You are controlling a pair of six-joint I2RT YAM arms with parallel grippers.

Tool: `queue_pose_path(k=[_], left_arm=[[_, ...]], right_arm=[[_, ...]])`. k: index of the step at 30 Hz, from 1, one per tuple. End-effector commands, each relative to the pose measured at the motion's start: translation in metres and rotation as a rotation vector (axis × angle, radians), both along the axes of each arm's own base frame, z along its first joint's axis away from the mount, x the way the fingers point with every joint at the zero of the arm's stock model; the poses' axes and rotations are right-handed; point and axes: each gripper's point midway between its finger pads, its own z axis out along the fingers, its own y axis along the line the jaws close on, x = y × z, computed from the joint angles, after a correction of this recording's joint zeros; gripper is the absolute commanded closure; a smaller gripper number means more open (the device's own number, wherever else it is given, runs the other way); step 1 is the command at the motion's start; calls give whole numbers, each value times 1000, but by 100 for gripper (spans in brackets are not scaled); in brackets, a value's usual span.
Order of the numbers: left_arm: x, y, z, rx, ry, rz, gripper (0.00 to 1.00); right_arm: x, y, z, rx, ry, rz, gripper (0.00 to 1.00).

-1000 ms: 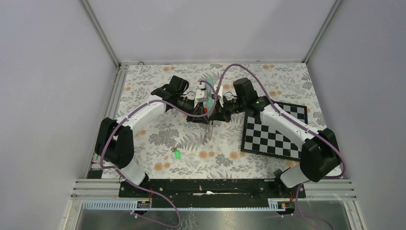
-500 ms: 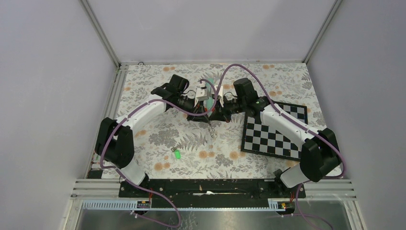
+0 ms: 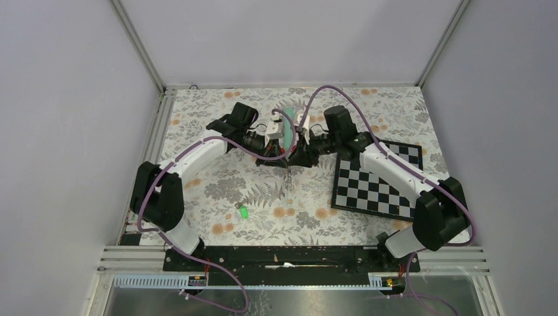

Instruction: Put the keys on the keyring

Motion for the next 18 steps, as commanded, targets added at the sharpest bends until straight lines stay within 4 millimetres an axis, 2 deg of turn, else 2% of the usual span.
queue_pose_path(k=[1,6,12,16,18], left_arm=[[-17,-1,39,-177,-61,-106,100],[-24,-2,47,-223,-42,-124,100],[-18,-7,60,-267,15,-33,100],[-16,-10,78,-353,18,32,100],[-16,-10,80,-361,40,52,100]], right_arm=[[7,-10,37,118,-38,-14,65],[-11,-17,45,184,-15,66,58],[-26,-17,43,237,27,128,58],[-29,-16,41,264,21,137,57],[-31,-17,41,267,18,136,57]])
